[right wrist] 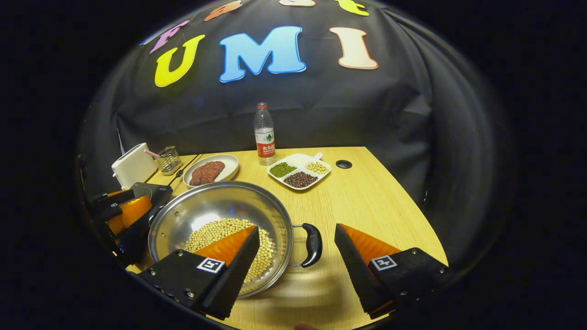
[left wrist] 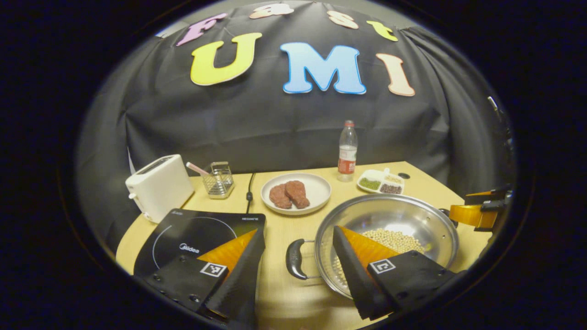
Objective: First push the handle of the pot to place it horizontally, then grasp the pot with both hands and set it on the induction cooktop.
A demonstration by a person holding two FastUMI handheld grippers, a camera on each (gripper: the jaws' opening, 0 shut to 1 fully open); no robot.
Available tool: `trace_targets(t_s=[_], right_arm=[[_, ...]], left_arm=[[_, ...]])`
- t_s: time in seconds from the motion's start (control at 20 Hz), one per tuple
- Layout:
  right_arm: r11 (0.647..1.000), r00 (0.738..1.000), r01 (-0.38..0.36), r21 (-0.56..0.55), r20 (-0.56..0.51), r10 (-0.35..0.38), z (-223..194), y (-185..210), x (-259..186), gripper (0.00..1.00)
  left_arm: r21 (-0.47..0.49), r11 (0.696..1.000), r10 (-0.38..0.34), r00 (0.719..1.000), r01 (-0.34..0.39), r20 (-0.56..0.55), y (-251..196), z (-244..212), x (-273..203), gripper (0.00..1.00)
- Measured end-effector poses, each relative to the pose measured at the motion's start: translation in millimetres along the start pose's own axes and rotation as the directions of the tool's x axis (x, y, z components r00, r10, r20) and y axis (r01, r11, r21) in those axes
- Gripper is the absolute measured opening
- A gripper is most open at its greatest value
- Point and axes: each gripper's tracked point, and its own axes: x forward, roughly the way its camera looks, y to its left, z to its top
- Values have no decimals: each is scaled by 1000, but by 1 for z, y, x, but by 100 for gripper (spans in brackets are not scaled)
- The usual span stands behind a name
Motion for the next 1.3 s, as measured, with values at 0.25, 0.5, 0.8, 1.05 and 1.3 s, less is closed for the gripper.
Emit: trace_targets(t_s=[0.25, 0.5, 0.8, 1.05, 1.3], right_arm=[[1000, 999, 24, -11, -35, -24, -11, 1, 13, 100], [999, 995, 41, 9, -86, -40, -23, 0, 29, 100], [996, 986, 93, 16, -144, -89, -40, -11, 42, 85], [996, 986, 84, 27, -148, -79, -39, -8, 42, 54], [994, 983, 111, 15, -149, -107, -38, -6, 33, 47]], left_arm=[[-27, 999, -40, 995, 38, -90, -6, -33, 25, 97], [-32, 999, -25, 987, 20, -158, -4, -54, 40, 92], [-56, 998, -32, 981, 21, -190, -8, -62, 43, 89], [-56, 998, 2, 983, -13, -186, -6, -61, 46, 73], [-43, 999, -12, 984, 5, -178, -5, -52, 45, 64]])
